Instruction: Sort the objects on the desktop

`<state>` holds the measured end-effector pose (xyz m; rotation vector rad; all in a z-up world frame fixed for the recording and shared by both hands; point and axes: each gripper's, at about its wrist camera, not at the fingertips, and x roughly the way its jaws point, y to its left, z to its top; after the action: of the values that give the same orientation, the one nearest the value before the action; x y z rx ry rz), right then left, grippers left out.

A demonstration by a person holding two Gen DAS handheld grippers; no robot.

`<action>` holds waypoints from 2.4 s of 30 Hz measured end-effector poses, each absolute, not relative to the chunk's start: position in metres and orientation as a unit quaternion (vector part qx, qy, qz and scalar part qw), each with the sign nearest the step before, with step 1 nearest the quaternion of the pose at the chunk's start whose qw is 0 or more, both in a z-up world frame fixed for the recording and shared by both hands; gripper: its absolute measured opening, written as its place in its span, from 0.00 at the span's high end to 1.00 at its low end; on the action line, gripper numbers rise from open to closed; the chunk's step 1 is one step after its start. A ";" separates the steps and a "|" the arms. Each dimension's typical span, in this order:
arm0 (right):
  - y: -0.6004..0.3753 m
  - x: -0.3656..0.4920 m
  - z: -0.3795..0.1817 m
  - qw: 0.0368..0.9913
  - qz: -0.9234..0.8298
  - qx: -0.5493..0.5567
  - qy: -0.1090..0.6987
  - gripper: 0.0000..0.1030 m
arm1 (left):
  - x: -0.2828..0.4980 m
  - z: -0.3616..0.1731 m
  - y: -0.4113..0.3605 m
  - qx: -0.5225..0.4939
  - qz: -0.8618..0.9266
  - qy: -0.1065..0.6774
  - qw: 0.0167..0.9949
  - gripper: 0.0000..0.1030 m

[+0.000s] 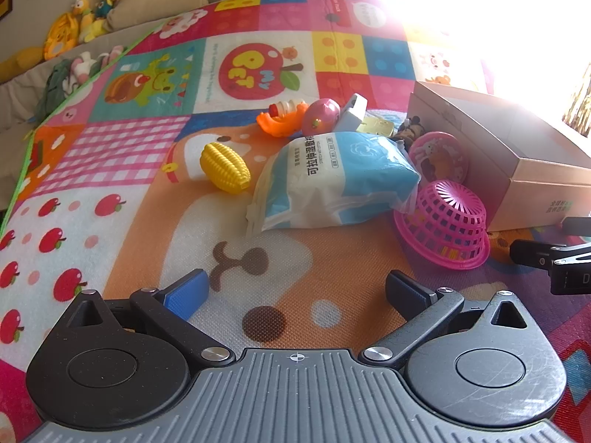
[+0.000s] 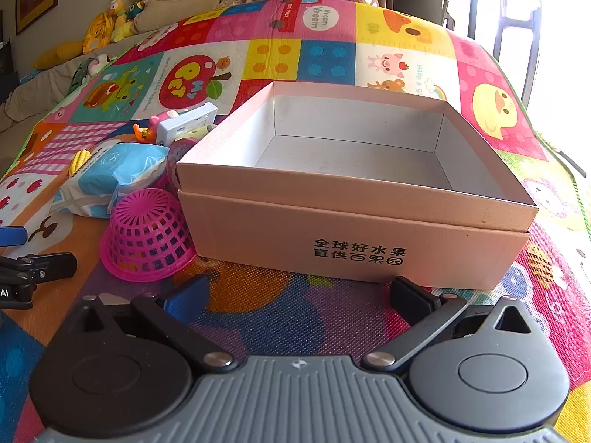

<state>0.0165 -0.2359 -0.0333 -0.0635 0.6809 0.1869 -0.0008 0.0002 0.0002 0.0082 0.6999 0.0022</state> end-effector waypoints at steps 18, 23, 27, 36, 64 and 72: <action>-0.235 0.016 -0.034 0.938 0.092 -0.031 0.334 0.00 | -0.001 0.000 0.000 0.005 0.001 0.343 0.939 0.00; -0.235 0.016 -0.034 0.938 0.092 -0.031 0.334 0.00 | -0.001 0.000 0.000 0.005 0.001 0.343 0.939 0.00; -0.236 0.016 -0.034 0.938 0.092 -0.031 0.334 0.00 | -0.001 0.000 0.000 0.004 0.000 0.343 0.939 0.00; -0.236 0.016 -0.033 0.937 0.092 -0.031 0.334 0.00 | -0.001 0.000 -0.001 0.005 0.001 0.343 0.939 0.00; -0.224 0.010 -0.029 0.927 0.041 -0.015 0.373 0.00 | -0.014 0.017 0.007 0.005 -0.048 0.327 0.944 0.00; -0.217 0.005 -0.016 0.923 0.127 -0.012 0.364 0.00 | -0.011 0.037 0.003 0.060 -0.026 0.270 0.961 0.00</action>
<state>0.0054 -0.2175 -0.0160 -0.0243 0.7468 0.2611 -0.0111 0.0027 0.0375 0.1219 0.5481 -0.0527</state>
